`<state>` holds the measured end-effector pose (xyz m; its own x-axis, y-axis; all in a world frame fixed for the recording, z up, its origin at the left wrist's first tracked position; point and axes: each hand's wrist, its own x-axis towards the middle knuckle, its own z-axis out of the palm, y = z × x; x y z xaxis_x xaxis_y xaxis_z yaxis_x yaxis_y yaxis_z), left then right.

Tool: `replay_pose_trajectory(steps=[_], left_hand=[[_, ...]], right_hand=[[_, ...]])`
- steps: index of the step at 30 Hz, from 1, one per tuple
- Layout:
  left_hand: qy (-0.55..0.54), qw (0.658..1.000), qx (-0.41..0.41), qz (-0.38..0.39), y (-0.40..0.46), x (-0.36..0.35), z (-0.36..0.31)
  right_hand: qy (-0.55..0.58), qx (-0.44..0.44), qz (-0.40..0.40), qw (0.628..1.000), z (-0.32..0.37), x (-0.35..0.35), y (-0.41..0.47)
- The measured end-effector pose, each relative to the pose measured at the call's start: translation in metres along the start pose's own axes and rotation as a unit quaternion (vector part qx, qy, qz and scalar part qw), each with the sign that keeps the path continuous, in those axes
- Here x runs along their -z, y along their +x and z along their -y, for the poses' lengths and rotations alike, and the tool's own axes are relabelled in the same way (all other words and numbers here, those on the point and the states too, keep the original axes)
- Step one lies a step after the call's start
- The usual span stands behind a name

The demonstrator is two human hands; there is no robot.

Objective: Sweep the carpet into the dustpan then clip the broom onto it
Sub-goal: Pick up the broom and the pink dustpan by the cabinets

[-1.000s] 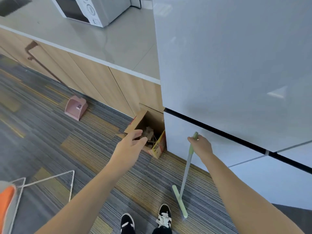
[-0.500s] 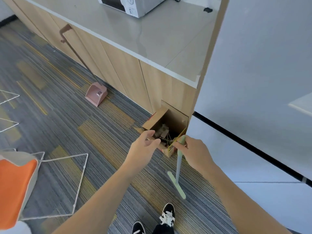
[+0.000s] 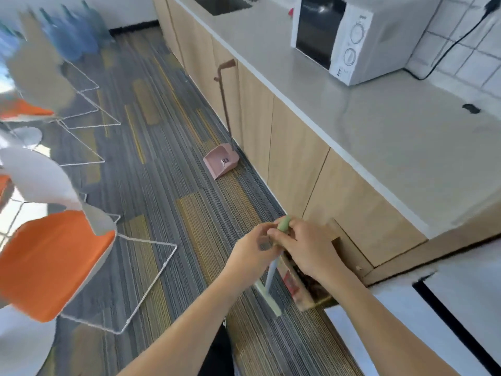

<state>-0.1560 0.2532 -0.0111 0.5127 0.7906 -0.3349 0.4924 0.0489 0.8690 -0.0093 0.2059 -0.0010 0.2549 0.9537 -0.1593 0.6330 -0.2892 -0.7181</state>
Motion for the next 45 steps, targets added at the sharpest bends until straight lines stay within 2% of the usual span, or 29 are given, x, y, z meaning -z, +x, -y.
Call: replay_pose_trajectory(steps=[3,10,14,21,26,32,38,45], left_hand=[[0.005,1.000,-0.020,-0.014,0.030,0.038,0.007],[0.053,0.996,-0.062,-0.038,0.118,0.150,0.005],[0.064,0.995,-0.043,-0.065,0.172,0.205,-0.001],[0.075,0.990,-0.009,-0.120,0.283,0.280,-0.007],[0.065,0.983,0.049,-0.167,0.357,0.328,-0.016],[0.049,0.972,0.049,-0.223,0.440,0.376,-0.041],[0.046,0.970,0.050,-0.234,0.521,0.420,-0.046],[0.026,0.977,0.048,-0.205,0.613,0.477,-0.030]], right_hand=[[-0.027,0.029,0.012,0.999,0.035,-0.015,0.043],[-0.006,0.029,0.007,1.000,0.109,-0.038,0.154],[-0.017,0.066,0.001,0.998,0.139,-0.042,0.220],[0.058,0.076,0.063,0.993,0.149,-0.051,0.363],[0.079,0.082,0.100,0.988,0.145,-0.039,0.481],[0.074,0.076,0.127,0.986,0.145,-0.019,0.608],[0.090,0.050,0.115,0.988,0.157,-0.012,0.716],[0.052,0.002,0.093,0.994,0.160,-0.020,0.822]])
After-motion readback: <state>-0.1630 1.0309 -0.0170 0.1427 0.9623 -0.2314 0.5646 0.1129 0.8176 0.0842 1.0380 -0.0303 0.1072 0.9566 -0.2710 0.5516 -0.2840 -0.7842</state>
